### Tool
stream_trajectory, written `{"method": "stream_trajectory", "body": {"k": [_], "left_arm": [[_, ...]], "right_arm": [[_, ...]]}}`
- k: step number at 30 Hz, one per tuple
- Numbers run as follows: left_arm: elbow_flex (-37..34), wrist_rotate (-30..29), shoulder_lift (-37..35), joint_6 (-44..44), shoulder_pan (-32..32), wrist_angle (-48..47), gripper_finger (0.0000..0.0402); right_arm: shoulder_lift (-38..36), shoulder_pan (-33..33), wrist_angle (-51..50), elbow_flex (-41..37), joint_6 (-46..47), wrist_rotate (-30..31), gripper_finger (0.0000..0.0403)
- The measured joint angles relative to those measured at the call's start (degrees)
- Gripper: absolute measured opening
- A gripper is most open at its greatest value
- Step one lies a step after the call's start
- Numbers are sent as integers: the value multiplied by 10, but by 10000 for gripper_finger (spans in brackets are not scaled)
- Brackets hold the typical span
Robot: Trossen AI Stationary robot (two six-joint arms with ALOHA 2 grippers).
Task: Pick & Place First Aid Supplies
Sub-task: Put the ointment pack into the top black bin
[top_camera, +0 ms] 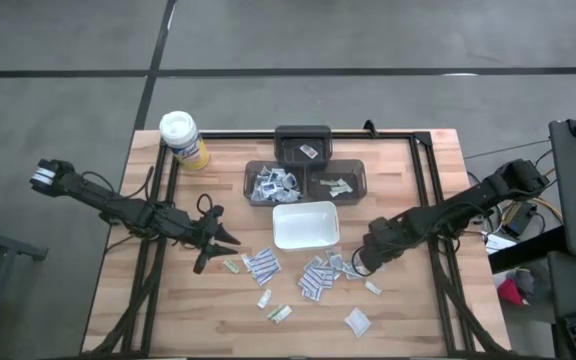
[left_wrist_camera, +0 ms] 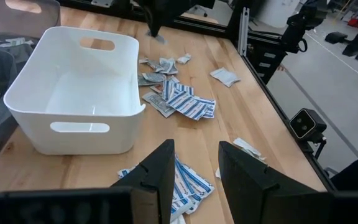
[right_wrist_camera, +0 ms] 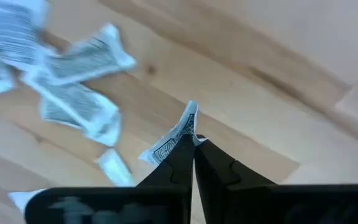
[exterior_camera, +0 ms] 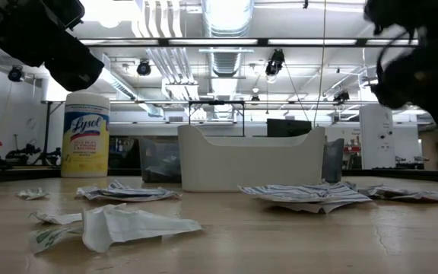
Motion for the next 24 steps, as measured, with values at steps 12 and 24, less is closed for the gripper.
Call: {"method": "stream_trajectory", "body": {"k": [12,24], "left_arm": [[0,1,0,14,0,0,117],[0,-13,0,15,0,0,117]], "right_arm": [[-2,-2,-58,204,-222,260,8],[-2,-100,-41,351,-654,532,8]]}}
